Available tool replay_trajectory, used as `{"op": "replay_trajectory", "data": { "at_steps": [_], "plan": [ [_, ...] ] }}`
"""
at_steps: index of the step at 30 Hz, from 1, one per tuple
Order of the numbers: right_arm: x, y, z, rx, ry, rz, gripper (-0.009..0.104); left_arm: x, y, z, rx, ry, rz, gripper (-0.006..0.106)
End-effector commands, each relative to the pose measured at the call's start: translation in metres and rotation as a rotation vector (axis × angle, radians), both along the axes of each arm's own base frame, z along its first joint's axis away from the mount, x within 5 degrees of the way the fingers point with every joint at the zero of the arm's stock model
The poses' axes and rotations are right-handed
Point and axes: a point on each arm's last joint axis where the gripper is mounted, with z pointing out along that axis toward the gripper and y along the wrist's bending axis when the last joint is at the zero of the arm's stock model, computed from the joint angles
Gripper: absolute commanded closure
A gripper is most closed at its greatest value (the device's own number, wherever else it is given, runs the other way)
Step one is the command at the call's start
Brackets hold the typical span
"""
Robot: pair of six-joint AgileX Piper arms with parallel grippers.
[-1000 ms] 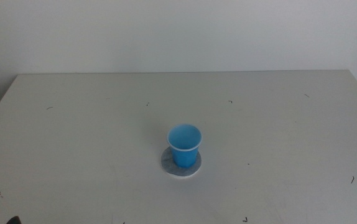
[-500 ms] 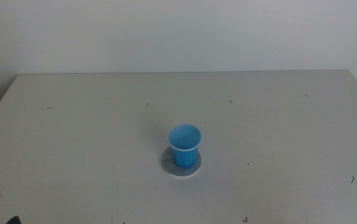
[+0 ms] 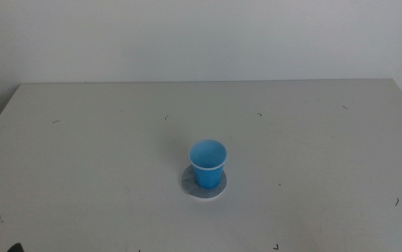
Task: Place an empty cup on a cup mat.
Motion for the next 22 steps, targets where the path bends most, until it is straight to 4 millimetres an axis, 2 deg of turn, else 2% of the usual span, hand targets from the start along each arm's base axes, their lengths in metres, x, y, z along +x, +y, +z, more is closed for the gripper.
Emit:
{"op": "replay_trajectory", "data": {
  "at_steps": [1, 13, 22],
  "plan": [
    [0.0, 0.0, 0.009, -0.015, -0.123, 0.003, 0.001, 0.001, 0.0, 0.008, -0.015, -0.082, 0.0, -0.005],
    [0.005, 0.001, -0.013, -0.017, -0.102, 0.009, 0.001, 0.001, 0.0, 0.008, -0.015, -0.082, 0.0, -0.005],
    [0.005, 0.001, -0.013, -0.002, -0.097, 0.01, 0.001, 0.001, 0.0, 0.008, -0.015, -0.082, 0.0, -0.005]
  ]
}}
